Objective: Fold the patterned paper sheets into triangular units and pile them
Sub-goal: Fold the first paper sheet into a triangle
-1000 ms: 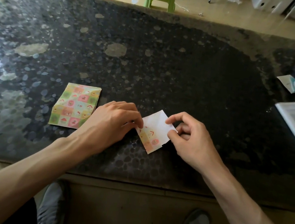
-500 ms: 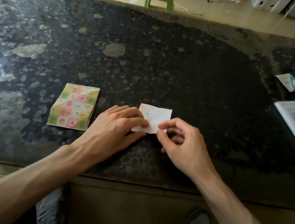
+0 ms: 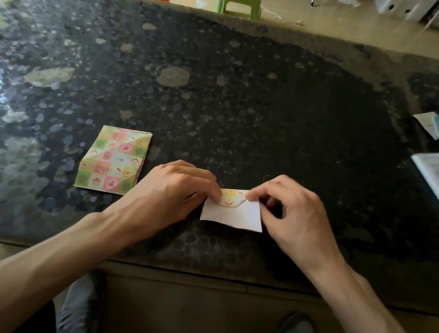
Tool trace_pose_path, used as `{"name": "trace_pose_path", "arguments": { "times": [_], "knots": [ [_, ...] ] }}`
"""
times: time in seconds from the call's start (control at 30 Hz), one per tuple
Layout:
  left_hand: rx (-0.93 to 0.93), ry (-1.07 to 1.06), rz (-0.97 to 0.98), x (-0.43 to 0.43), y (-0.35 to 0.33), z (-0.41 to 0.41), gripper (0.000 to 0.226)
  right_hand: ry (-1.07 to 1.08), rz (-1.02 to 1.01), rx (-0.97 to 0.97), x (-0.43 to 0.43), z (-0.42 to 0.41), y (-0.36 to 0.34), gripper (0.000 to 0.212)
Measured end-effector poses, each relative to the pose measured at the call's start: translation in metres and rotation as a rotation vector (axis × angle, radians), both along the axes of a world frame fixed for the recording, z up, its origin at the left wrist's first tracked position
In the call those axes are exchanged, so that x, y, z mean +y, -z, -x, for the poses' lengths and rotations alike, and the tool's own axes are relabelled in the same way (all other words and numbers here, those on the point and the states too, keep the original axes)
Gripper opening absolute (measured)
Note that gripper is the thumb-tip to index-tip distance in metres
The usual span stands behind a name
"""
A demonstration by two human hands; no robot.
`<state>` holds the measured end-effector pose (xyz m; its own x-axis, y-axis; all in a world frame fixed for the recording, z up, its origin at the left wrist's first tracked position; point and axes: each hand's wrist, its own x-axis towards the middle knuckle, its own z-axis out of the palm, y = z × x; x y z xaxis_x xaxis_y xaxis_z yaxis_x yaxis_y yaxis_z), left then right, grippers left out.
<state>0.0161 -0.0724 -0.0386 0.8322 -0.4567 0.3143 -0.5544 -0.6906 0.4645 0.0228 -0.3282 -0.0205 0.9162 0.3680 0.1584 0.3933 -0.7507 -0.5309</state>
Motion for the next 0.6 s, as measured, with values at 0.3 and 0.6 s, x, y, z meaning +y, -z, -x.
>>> {"name": "trace_pose_path", "arguments": {
  "times": [0.3, 0.6],
  "knots": [
    [-0.065, 0.031, -0.266, -0.001, -0.002, 0.0, 0.036, -0.223, 0.151, -0.09, -0.002, 0.0, 0.0, 0.017],
    [0.168, 0.065, -0.156, -0.008, -0.016, 0.011, 0.048, -0.268, 0.112, 0.043, -0.001, -0.001, 0.002, 0.021]
  ]
}}
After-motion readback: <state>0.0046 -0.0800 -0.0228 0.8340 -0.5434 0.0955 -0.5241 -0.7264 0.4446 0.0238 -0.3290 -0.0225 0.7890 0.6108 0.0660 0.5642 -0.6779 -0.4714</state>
